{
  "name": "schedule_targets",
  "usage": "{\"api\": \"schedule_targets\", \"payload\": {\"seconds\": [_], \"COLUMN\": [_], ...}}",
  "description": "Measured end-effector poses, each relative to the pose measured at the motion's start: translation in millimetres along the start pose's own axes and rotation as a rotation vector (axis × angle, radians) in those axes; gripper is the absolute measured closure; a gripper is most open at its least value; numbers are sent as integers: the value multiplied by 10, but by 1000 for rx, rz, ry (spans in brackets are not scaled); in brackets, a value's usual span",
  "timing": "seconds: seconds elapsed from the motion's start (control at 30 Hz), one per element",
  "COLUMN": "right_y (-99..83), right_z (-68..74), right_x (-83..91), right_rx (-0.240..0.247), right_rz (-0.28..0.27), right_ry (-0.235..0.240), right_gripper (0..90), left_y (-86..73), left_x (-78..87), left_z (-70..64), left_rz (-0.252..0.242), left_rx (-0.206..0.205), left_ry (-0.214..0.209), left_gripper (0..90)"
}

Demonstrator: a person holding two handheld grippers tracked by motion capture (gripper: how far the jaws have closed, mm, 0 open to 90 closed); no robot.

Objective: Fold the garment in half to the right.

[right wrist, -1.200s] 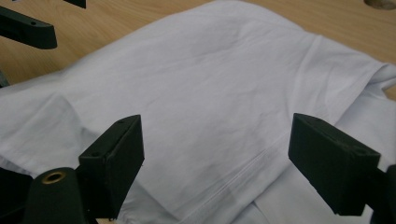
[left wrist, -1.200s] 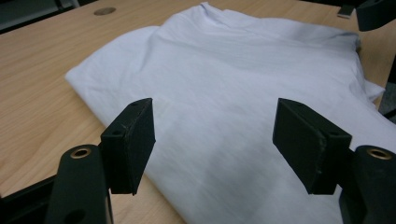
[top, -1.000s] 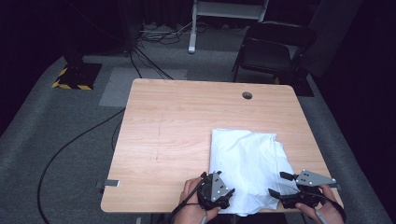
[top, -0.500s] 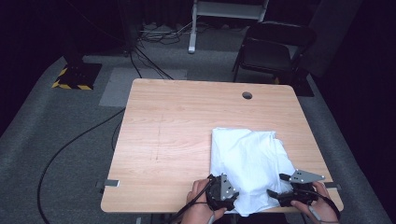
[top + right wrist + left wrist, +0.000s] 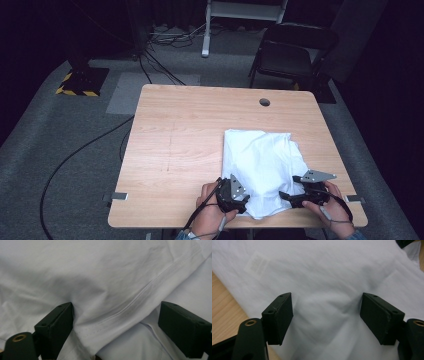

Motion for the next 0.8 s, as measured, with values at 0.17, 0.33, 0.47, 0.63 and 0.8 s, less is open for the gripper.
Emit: {"api": "schedule_targets", "payload": {"seconds": [0.17,0.33,0.47,0.63,0.8], "right_y": [95,187,266,367,386], "right_z": [-26,-28,-34,-50,-34], "right_x": [-88,-179,-258,-356,-316], "right_rx": [-1,0,1,-5,-11], "right_rz": [-2,-2,2,-17,-19], "right_ry": [1,2,1,-2,10], "right_gripper": [123,116,110,110,122], "left_y": [-106,-150,-168,-189,-161], "left_x": [19,23,17,14,77], "left_z": [180,319,414,531,526], "left_rz": [41,50,55,58,23], "left_rx": [47,74,91,134,137], "left_ry": [11,25,40,61,68], "left_gripper": [263,259,258,259,247]}}
Point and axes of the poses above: each handheld gripper's, and its own axes: x roughly backward along the jaws, y roughly out of its top, z roughly to its left, the point moved 10 cm from there along -x, roughly forward along the jaws, and after that the axes turned 10 degrees about -x, right-handed, at the moved point
